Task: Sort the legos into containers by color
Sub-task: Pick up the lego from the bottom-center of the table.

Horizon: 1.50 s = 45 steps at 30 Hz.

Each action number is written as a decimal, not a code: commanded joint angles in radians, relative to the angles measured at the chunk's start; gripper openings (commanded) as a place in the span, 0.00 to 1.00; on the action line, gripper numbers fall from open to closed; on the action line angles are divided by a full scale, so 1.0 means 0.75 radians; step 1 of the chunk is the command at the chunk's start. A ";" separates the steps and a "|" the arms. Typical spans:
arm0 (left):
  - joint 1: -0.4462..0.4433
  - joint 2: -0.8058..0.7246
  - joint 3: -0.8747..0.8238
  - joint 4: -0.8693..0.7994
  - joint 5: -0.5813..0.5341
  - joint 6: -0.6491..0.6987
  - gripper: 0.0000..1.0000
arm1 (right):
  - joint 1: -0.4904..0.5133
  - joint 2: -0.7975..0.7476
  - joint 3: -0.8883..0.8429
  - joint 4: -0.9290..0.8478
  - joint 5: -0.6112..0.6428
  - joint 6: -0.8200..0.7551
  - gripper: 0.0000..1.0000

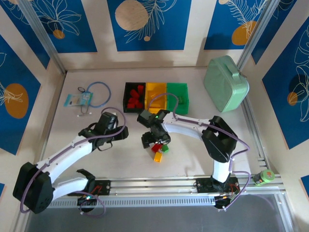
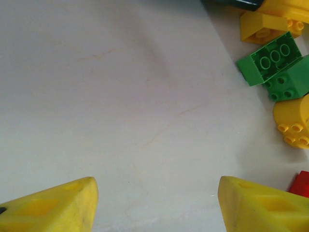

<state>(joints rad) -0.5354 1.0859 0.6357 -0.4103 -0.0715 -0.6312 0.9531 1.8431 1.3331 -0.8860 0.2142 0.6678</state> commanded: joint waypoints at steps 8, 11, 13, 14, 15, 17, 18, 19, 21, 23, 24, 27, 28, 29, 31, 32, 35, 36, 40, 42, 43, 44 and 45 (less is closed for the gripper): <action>-0.013 -0.055 -0.073 0.013 -0.007 -0.063 0.67 | 0.018 0.096 0.049 -0.096 0.048 -0.040 0.99; -0.016 -0.054 -0.075 0.021 -0.009 -0.069 0.67 | 0.022 0.112 0.033 -0.053 0.035 -0.035 1.00; -0.018 -0.052 -0.076 0.026 -0.011 -0.072 0.67 | 0.018 0.134 0.035 -0.040 0.031 -0.035 1.00; -0.018 -0.048 -0.073 0.027 -0.011 -0.071 0.67 | 0.019 0.145 0.037 -0.036 0.030 -0.035 0.99; -0.018 -0.043 -0.072 0.028 -0.009 -0.071 0.67 | 0.019 0.157 0.041 -0.030 0.028 -0.037 0.98; -0.020 -0.039 -0.070 0.027 -0.009 -0.072 0.67 | 0.019 0.170 0.042 -0.009 0.012 -0.041 0.96; -0.020 -0.037 -0.067 0.029 -0.009 -0.073 0.67 | 0.018 0.178 0.048 -0.004 -0.002 -0.043 0.94; -0.020 -0.037 -0.068 0.029 -0.011 -0.073 0.67 | 0.019 0.185 0.054 -0.001 -0.010 -0.043 0.92; -0.022 -0.036 -0.069 0.030 -0.013 -0.075 0.67 | 0.020 0.199 0.069 0.003 -0.023 -0.041 0.87; -0.022 -0.037 -0.071 0.031 -0.015 -0.078 0.66 | 0.024 0.208 0.084 0.003 -0.023 -0.037 0.80; -0.022 -0.037 -0.074 0.031 -0.015 -0.079 0.67 | 0.024 0.213 0.091 0.003 -0.023 -0.036 0.76; -0.024 -0.037 -0.074 0.033 -0.017 -0.079 0.67 | 0.023 0.222 0.118 -0.005 -0.008 -0.026 0.66; -0.023 -0.037 -0.074 0.033 -0.017 -0.082 0.67 | 0.023 0.224 0.129 -0.008 -0.004 -0.025 0.64; -0.024 -0.037 -0.074 0.033 -0.018 -0.081 0.67 | 0.024 0.226 0.139 -0.009 -0.002 -0.021 0.61; -0.024 -0.039 -0.072 0.033 -0.017 -0.080 0.66 | 0.022 0.236 0.160 -0.014 -0.003 -0.020 0.58; -0.024 -0.041 -0.072 0.029 -0.021 -0.079 0.66 | 0.024 0.240 0.171 -0.016 -0.003 -0.019 0.55; -0.025 -0.050 -0.071 0.021 -0.027 -0.079 0.67 | 0.025 0.246 0.190 -0.021 0.003 -0.015 0.54; -0.024 -0.053 -0.072 0.017 -0.029 -0.077 0.67 | 0.024 0.243 0.195 -0.024 0.005 -0.015 0.54; -0.024 -0.067 -0.072 0.009 -0.037 -0.078 0.67 | 0.023 0.205 0.221 -0.047 0.027 -0.019 0.54; -0.025 -0.073 -0.069 0.009 -0.042 -0.078 0.67 | 0.012 0.172 0.244 -0.063 0.046 -0.028 0.54; -0.024 -0.078 -0.068 0.014 -0.039 -0.076 0.67 | 0.002 0.158 0.259 -0.071 0.052 -0.034 0.54; -0.026 -0.088 -0.072 0.030 -0.031 -0.071 0.67 | -0.011 0.143 0.280 -0.083 0.061 -0.046 0.54; -0.026 -0.103 -0.079 0.053 -0.021 -0.071 0.67 | -0.028 0.129 0.305 -0.094 0.069 -0.058 0.54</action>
<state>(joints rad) -0.5461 1.0401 0.5903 -0.3981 -0.0826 -0.6804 0.9543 2.0068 1.5047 -0.9096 0.2417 0.6407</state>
